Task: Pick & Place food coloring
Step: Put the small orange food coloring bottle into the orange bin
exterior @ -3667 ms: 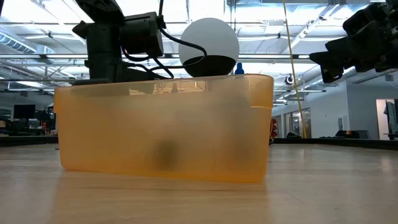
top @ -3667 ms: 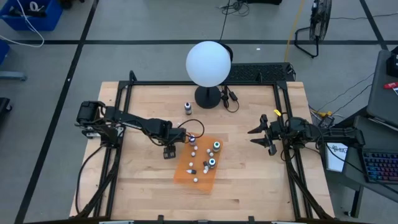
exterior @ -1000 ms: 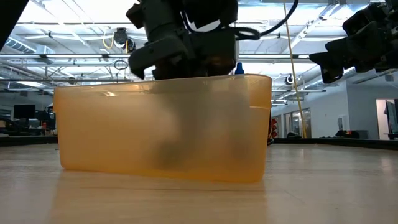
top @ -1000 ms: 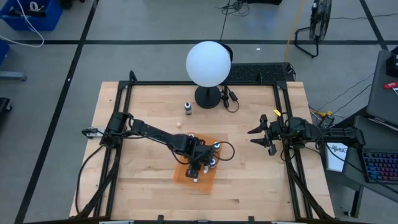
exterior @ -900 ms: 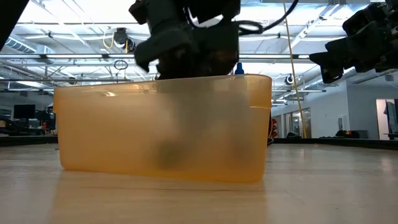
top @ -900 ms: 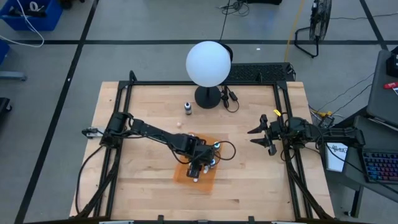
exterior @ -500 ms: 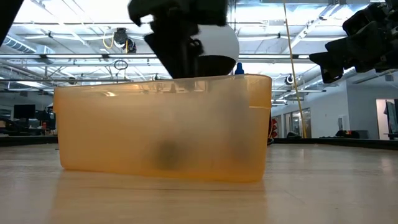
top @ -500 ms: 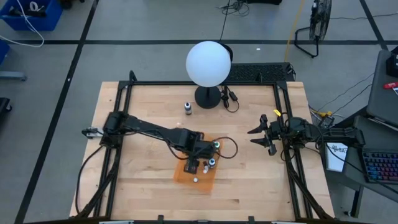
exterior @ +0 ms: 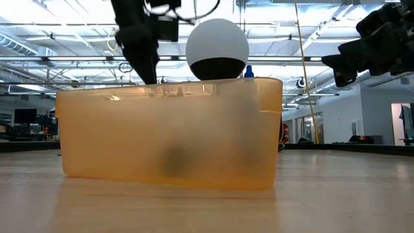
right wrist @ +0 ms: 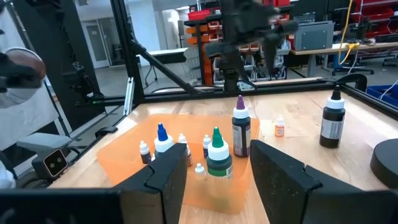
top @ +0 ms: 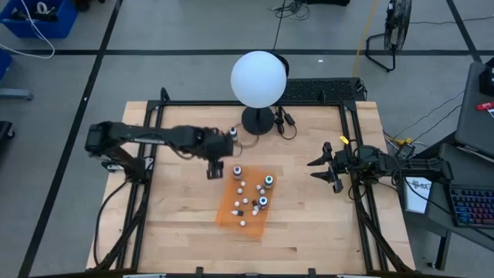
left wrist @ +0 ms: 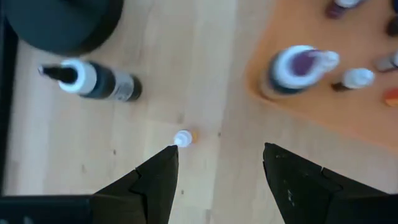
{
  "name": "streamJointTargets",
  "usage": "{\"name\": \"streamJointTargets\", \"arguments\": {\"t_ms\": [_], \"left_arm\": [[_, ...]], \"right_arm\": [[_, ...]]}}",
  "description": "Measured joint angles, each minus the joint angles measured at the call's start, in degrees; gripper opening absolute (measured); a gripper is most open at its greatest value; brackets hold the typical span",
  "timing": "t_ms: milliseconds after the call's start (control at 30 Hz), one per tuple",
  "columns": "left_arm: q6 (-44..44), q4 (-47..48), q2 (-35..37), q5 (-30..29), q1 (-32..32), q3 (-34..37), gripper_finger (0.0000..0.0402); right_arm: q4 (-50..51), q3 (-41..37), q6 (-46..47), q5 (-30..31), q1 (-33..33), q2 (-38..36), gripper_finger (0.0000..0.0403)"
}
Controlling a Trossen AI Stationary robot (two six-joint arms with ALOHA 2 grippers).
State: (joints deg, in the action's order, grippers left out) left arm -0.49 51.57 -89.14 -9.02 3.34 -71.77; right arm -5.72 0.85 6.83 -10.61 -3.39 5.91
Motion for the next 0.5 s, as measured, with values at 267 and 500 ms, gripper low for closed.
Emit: {"name": "streamJointTargets", "arguments": {"t_ms": [267,500], "left_arm": [[6.7,-6.6,-2.6,1.5,7.1,7.2,0.0237],[10.3,-12.8,-3.8,3.5,8.0,9.3,0.0237]], "right_arm": [[0.0,0.0,0.0,0.0,0.0,0.0,0.0163],[0.1,0.0,0.0,0.0,0.0,0.1,0.0166]]}}
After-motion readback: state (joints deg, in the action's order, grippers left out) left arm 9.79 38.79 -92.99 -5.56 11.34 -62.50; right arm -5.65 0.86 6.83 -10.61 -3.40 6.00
